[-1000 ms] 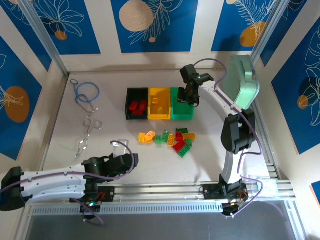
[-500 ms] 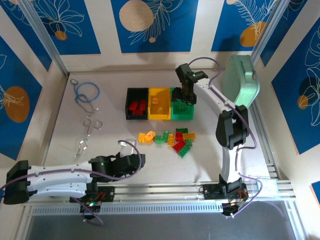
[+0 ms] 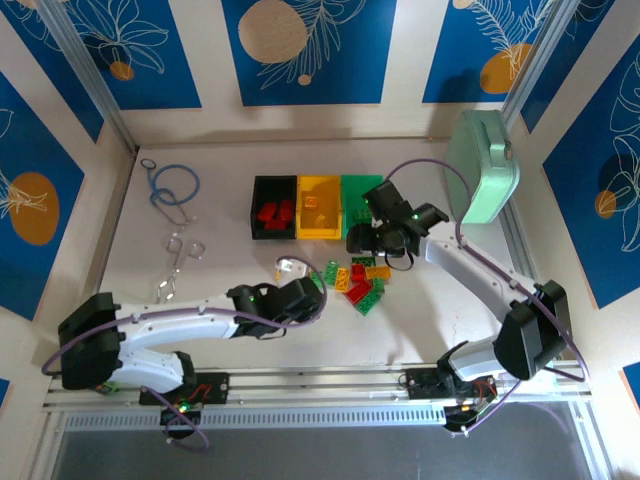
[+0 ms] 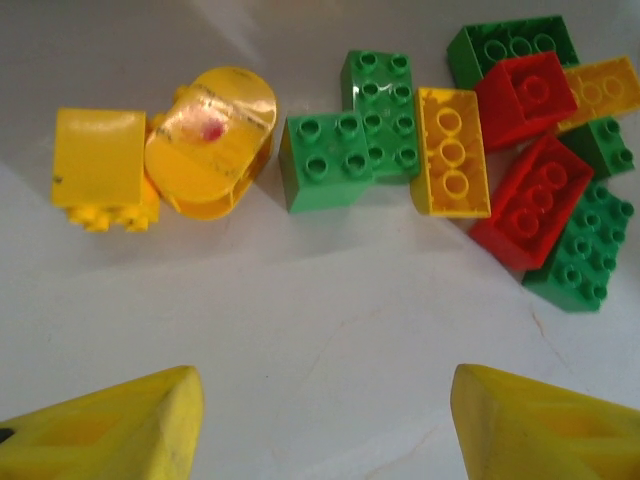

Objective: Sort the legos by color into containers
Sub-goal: Pick up the lego from the center of the table.

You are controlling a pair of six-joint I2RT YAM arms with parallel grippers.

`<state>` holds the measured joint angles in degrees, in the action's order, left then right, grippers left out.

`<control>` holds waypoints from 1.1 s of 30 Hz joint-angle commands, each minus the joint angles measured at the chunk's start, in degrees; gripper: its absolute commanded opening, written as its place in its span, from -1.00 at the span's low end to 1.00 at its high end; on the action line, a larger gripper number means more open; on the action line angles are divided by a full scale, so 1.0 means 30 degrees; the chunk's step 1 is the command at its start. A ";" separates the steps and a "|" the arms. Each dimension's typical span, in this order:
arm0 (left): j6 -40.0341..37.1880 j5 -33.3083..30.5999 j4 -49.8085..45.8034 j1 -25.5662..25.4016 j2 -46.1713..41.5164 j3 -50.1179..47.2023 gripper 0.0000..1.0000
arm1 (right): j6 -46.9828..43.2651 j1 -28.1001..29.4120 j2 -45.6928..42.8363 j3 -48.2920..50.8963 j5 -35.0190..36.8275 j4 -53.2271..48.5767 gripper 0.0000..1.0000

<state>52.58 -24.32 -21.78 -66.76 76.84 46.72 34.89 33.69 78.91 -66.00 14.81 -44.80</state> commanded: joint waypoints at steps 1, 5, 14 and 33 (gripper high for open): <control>-0.0825 0.1604 0.0137 0.1161 0.1317 0.1298 0.31 | 0.1405 0.0556 -0.1882 0.0877 -0.0242 0.0683 0.41; -0.1333 0.1956 -0.0380 0.2098 0.3272 0.2868 0.26 | 0.2169 0.0715 -0.3763 0.2366 0.0043 0.0627 0.41; -0.2308 0.3301 -0.0140 0.3926 0.6452 0.4974 0.12 | 0.3130 0.0482 -0.8122 0.5717 0.0308 0.0406 0.40; -0.2248 0.3353 -0.1269 0.4325 0.9061 0.6646 -0.23 | 0.2812 -0.1354 -1.1226 0.7810 -0.0964 0.0155 0.38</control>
<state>45.34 -14.06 -23.49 -54.15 103.70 66.13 43.51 30.22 46.17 -43.64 13.87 -43.72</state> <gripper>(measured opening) 0.394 0.694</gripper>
